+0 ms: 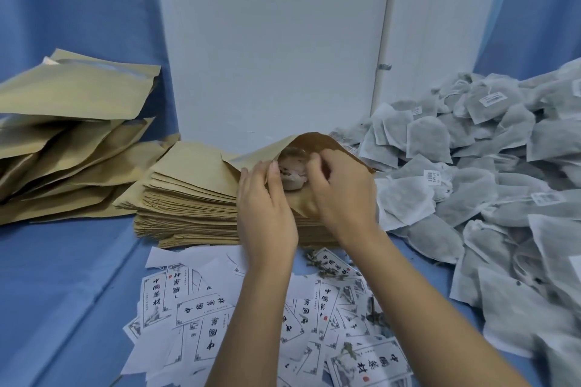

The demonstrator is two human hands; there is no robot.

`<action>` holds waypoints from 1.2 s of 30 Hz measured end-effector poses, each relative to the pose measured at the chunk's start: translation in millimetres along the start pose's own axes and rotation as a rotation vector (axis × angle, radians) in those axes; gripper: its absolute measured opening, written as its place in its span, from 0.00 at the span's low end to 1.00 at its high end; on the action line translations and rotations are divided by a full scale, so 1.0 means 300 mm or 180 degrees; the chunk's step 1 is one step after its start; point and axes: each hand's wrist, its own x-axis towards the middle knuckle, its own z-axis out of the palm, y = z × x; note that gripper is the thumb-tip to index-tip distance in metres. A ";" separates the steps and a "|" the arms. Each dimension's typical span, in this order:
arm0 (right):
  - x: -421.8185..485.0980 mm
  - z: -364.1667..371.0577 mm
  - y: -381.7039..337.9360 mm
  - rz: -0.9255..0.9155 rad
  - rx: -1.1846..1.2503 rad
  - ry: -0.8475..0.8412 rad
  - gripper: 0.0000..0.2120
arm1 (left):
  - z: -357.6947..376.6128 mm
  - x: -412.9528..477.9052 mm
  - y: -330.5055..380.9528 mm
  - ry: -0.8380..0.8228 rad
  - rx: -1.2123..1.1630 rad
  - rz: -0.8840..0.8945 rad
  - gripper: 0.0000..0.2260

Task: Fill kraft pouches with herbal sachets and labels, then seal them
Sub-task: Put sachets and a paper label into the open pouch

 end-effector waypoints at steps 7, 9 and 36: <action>-0.104 0.004 0.160 0.0896 0.0859 0.1151 0.06 | -0.004 0.007 0.007 0.0104 -0.0229 -0.0237 0.18; -0.132 0.011 0.200 0.1087 0.0836 0.1037 0.12 | -0.002 0.008 0.012 0.0137 -0.0231 -0.0239 0.19; -0.027 -0.086 0.183 0.2096 0.2721 0.1992 0.22 | -0.008 0.010 -0.008 0.0054 -0.0145 -0.0159 0.17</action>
